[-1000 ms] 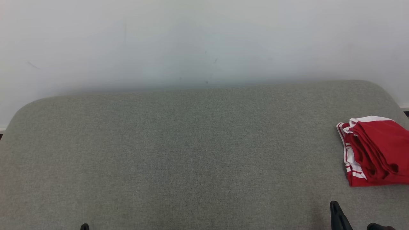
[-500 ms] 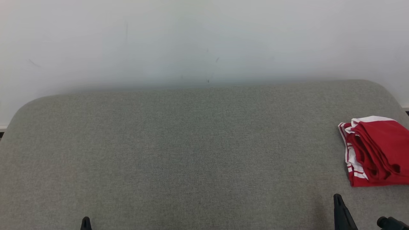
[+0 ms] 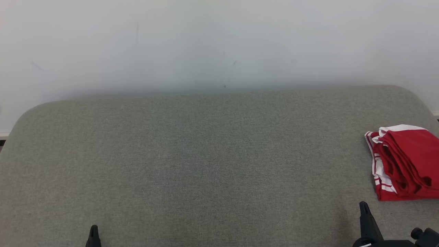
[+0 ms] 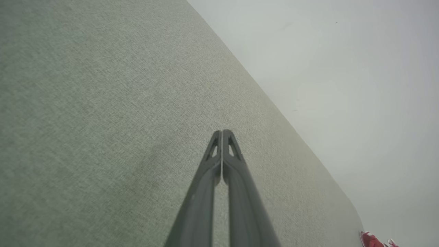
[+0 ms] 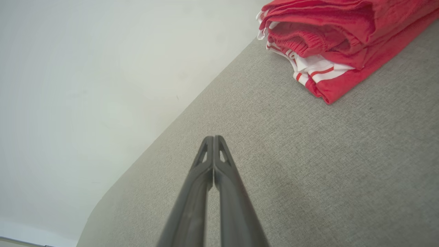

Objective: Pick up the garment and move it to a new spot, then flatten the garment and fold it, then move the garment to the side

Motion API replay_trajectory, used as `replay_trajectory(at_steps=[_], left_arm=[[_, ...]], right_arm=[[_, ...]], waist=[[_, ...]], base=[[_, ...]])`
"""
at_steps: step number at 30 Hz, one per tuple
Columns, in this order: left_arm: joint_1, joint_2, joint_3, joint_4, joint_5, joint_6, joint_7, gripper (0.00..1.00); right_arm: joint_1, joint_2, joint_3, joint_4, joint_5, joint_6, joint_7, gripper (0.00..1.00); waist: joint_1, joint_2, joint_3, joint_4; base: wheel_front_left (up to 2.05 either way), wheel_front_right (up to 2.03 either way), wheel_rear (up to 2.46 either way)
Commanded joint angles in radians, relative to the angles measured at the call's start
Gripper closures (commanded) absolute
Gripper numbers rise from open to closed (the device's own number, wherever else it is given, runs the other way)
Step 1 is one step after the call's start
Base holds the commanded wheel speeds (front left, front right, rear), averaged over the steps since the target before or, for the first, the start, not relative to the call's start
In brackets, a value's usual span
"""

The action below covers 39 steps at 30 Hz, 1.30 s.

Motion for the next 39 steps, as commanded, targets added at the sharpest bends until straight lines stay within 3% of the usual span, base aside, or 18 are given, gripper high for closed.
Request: replay_trajectory(at_steps=[1, 39], left_arm=[[-0.026, 0.006, 0.004, -0.015, -0.030, -0.003, 0.006, 1.00], [-0.093, 0.009, 0.012, -0.019, -0.415, -0.041, 0.110, 1.00]], right_arm=[[-0.022, -0.002, -0.004, -0.013, 0.026, 0.000, 0.005, 1.00], [-0.089, -0.002, -0.022, -0.011, 0.459, 0.001, 0.110, 1.00]], waist=[[0.0000, 0.0000, 0.000, 0.000], [0.0000, 0.0000, 0.011, 0.014]], base=[[0.00, 0.00, 0.00], [0.00, 0.00, 0.00]])
